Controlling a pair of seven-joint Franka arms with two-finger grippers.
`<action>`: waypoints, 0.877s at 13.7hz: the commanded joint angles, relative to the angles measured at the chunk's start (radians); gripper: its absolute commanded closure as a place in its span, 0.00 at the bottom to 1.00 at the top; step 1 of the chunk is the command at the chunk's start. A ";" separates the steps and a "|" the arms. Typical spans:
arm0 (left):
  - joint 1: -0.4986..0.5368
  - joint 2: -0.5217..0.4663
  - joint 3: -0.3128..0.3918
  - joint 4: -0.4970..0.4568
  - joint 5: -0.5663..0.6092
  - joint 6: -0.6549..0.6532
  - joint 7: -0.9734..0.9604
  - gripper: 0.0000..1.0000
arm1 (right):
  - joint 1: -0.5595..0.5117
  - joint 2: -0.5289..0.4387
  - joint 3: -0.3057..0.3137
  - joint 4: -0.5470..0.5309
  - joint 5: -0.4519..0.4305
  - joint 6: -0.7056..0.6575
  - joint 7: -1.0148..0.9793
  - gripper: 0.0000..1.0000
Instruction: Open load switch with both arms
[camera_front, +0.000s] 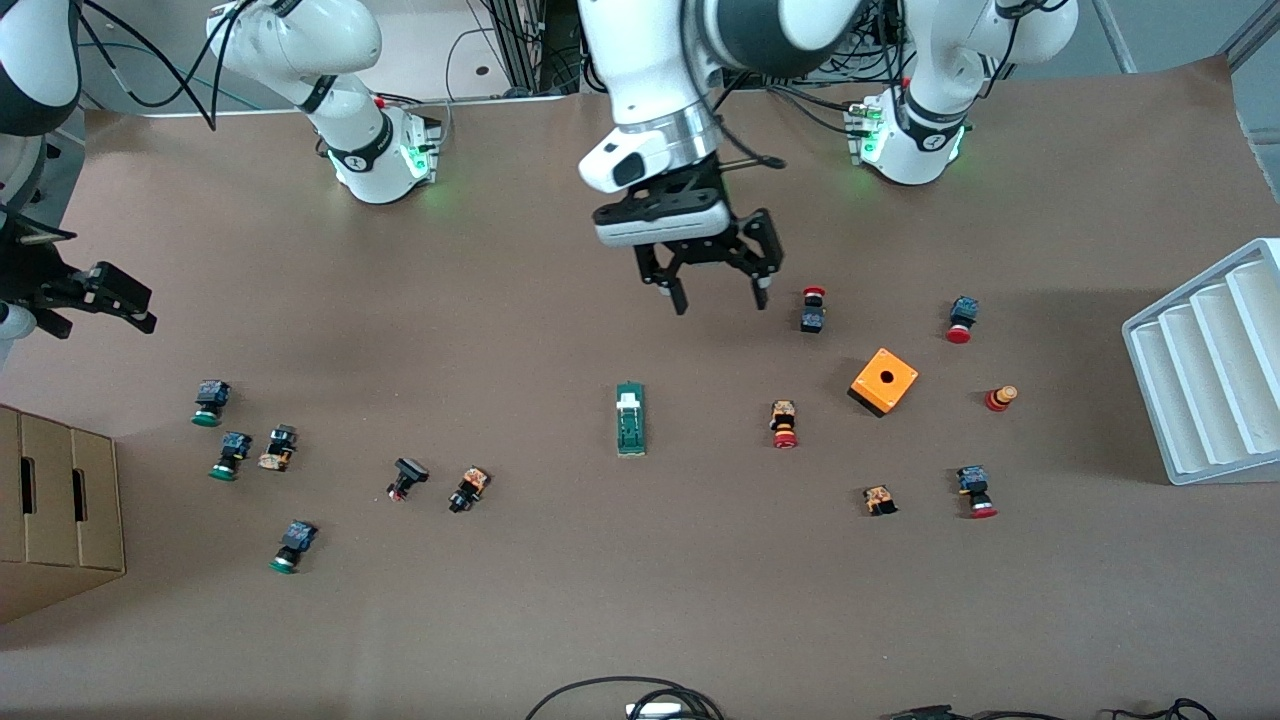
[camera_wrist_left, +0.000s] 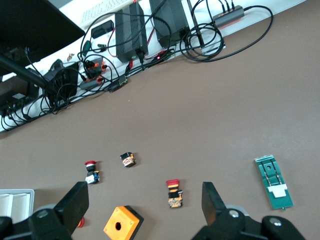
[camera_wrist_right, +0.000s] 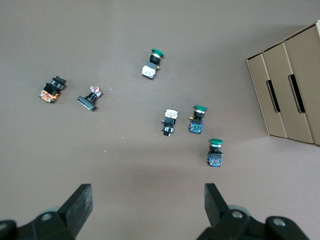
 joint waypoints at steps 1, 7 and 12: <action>0.095 -0.054 -0.009 0.018 -0.100 -0.024 0.098 0.00 | 0.011 -0.024 -0.009 -0.027 -0.023 0.020 -0.005 0.00; 0.190 -0.055 0.040 0.122 -0.221 -0.101 0.229 0.00 | 0.013 -0.024 -0.009 -0.027 -0.023 0.022 -0.008 0.00; 0.399 -0.118 0.043 0.112 -0.430 -0.105 0.361 0.00 | 0.011 -0.024 -0.009 -0.027 -0.015 0.022 -0.008 0.00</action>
